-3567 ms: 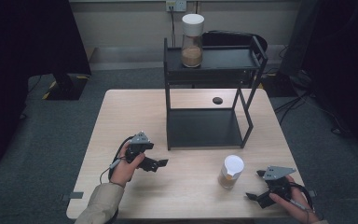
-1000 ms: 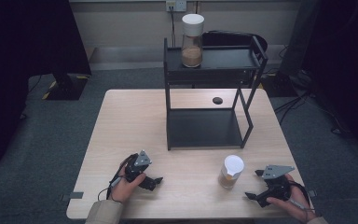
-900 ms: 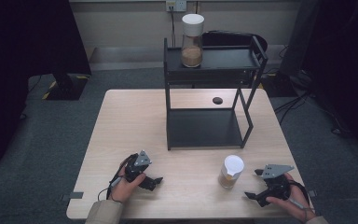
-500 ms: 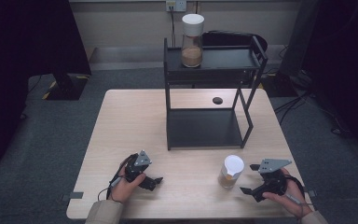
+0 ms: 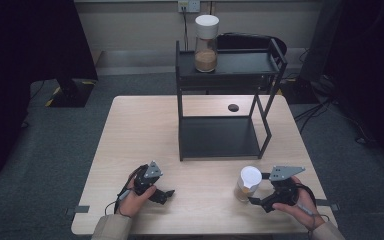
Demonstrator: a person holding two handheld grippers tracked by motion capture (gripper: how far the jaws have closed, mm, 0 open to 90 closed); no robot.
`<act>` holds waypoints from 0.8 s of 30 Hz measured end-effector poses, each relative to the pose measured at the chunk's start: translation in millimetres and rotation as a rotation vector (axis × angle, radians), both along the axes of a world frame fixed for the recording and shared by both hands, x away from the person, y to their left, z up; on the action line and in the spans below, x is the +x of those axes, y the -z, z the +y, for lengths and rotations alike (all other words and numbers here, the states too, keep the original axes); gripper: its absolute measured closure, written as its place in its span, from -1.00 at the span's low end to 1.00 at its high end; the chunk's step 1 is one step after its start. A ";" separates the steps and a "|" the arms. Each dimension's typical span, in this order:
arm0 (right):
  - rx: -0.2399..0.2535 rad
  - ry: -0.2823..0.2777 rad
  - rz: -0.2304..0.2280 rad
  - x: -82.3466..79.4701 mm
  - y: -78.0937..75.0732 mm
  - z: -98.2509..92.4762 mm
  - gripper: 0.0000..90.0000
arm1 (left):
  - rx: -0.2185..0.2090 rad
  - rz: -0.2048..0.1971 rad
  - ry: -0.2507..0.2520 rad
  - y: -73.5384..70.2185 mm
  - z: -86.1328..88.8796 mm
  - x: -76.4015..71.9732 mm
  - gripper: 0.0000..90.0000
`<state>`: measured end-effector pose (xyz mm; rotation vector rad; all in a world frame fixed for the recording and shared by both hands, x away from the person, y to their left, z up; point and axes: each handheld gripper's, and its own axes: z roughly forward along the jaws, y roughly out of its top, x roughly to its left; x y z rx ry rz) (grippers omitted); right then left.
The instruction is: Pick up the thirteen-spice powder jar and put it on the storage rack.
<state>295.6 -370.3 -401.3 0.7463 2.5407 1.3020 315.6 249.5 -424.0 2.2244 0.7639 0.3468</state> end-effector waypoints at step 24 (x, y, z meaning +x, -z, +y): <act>0.065 -0.054 -0.066 6.6 6.5 18.7 -0.36 | 0.000 0.000 0.000 0.0 0.0 0.0 -1.00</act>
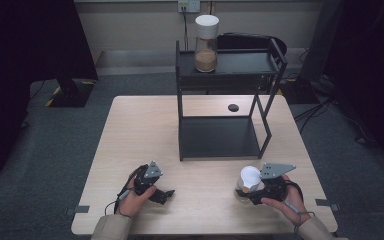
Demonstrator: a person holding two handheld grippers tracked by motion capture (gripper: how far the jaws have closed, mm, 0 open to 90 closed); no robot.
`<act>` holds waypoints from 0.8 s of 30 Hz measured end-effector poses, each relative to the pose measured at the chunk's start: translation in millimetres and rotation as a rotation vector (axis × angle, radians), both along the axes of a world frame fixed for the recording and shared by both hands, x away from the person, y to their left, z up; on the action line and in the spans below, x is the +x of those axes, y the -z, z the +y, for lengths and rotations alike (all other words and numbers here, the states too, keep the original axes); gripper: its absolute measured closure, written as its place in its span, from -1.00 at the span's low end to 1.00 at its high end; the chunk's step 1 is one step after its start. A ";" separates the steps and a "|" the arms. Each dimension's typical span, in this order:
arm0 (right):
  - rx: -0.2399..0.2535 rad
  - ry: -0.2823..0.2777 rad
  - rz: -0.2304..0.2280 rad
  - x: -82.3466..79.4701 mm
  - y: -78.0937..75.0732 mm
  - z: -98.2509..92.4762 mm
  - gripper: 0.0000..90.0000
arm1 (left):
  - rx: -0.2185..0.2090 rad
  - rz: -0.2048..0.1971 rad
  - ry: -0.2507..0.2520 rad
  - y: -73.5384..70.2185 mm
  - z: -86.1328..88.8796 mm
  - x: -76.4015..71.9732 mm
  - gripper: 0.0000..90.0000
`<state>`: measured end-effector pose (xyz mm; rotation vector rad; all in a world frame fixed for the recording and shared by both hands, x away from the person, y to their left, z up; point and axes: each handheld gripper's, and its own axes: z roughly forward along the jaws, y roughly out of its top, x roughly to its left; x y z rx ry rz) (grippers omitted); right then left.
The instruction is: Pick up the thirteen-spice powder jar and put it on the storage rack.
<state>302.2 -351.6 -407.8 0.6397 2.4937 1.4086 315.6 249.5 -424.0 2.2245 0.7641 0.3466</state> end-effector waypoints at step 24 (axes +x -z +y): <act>-0.015 0.041 0.010 13.8 -24.3 3.3 -0.33 | 0.000 0.000 0.000 0.0 0.0 0.0 -1.00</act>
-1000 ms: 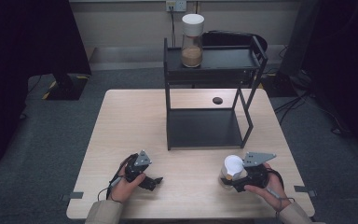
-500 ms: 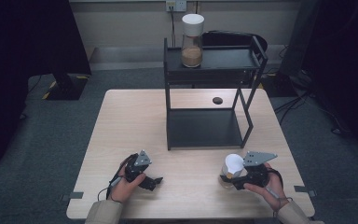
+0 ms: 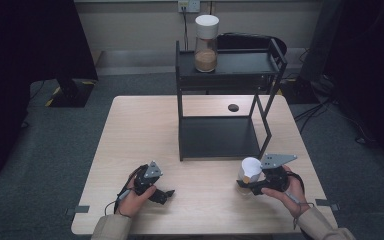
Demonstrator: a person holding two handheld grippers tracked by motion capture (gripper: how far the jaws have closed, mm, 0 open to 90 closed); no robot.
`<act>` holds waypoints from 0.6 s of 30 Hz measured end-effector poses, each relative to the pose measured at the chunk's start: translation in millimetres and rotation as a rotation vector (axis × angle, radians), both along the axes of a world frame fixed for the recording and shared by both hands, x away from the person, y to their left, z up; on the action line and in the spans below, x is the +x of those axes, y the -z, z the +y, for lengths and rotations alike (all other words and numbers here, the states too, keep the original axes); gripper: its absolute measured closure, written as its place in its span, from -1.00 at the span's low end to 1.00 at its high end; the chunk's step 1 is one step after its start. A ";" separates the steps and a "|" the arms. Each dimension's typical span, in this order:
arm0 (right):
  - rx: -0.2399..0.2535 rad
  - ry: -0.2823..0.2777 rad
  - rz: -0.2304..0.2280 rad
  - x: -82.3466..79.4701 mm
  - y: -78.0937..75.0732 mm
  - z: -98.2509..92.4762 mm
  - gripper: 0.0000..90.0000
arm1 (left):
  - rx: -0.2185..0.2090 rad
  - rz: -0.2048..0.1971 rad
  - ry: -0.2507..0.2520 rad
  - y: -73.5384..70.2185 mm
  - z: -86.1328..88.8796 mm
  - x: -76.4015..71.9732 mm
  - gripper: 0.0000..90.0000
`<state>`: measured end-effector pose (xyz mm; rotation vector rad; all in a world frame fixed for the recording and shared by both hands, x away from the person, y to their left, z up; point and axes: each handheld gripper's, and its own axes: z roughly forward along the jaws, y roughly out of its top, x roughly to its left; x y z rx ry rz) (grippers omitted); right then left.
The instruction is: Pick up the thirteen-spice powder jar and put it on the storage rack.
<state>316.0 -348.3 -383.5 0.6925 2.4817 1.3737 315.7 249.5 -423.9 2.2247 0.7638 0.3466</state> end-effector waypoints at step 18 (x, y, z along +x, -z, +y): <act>-0.011 0.010 0.005 29.4 -23.5 20.7 -0.32 | 0.000 0.000 0.000 -0.1 0.0 0.0 -1.00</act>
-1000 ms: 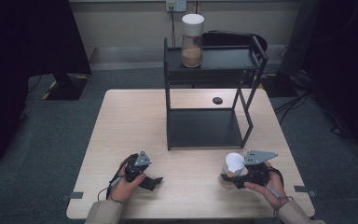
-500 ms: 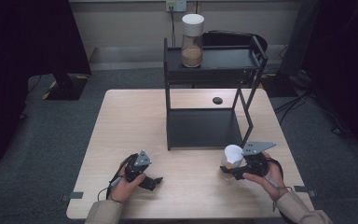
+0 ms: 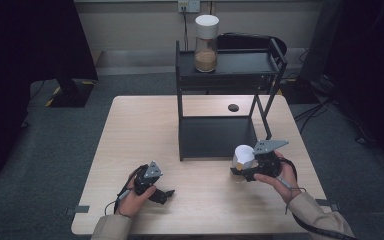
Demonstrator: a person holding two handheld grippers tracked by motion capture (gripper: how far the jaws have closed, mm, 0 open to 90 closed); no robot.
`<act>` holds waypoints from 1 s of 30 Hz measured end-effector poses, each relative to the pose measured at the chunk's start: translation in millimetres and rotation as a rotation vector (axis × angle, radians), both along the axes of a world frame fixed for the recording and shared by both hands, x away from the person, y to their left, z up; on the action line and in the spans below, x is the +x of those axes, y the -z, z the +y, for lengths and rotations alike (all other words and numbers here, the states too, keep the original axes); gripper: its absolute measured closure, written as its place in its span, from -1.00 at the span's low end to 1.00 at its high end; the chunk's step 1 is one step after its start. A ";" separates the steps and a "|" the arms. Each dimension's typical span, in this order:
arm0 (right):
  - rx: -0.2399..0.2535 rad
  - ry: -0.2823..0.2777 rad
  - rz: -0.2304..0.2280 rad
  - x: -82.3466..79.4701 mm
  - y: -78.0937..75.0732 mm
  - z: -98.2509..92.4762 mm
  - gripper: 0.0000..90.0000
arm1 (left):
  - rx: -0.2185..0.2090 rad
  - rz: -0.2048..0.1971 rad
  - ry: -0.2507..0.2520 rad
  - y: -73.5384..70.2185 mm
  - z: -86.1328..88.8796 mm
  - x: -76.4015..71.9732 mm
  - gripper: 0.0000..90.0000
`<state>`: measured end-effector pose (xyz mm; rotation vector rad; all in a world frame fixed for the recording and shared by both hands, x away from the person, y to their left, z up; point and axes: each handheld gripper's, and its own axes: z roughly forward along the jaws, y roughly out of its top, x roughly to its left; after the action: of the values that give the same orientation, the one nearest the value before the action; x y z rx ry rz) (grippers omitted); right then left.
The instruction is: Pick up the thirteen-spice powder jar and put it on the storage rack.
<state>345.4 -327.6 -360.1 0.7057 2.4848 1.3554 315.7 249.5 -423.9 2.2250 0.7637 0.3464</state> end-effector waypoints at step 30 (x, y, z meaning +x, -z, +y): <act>-0.022 0.017 -0.022 37.3 -64.9 8.5 -0.32 | 0.000 0.000 0.003 0.1 0.5 0.3 -1.00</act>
<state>382.7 -319.1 -295.2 0.7022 2.4677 1.3202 316.0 250.0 -424.0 2.2255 0.7602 0.3448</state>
